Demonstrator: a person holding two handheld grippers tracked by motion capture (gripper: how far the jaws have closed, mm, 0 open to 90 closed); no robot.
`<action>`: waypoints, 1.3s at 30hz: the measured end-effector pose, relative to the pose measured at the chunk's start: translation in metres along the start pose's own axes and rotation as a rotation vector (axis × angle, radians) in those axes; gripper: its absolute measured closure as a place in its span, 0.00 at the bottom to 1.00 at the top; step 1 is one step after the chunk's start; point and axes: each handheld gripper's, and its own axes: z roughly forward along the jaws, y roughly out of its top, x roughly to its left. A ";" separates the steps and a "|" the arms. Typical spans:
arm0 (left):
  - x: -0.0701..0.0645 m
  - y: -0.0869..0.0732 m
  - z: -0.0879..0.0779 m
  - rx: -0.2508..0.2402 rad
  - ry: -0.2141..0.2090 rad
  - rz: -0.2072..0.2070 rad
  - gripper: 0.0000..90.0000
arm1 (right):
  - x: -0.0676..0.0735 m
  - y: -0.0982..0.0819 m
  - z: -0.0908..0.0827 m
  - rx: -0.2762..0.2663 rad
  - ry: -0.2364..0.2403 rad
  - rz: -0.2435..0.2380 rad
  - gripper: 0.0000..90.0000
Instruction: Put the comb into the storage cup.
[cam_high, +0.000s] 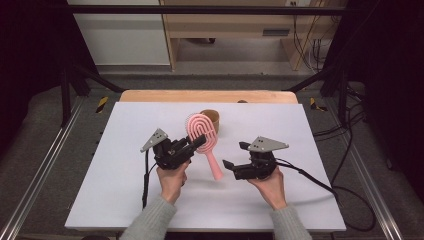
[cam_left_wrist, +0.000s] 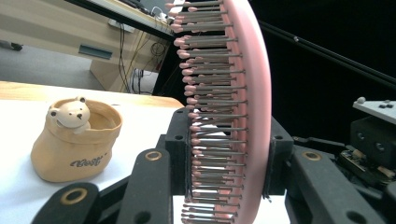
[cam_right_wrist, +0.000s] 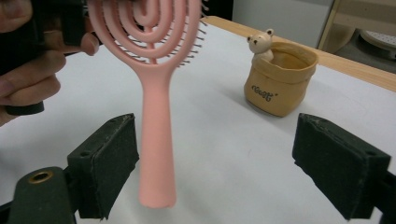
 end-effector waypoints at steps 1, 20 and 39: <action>0.000 0.001 -0.001 0.000 0.001 0.003 0.70 | -0.002 -0.001 -0.001 -0.004 -0.006 0.006 0.14; 0.005 0.019 -0.013 -0.025 0.017 0.035 0.70 | -0.030 -0.016 -0.020 -0.019 -0.001 0.057 0.02; 0.007 0.041 -0.014 -0.027 0.032 0.080 0.70 | -0.054 -0.040 -0.037 -0.003 -0.003 0.067 0.01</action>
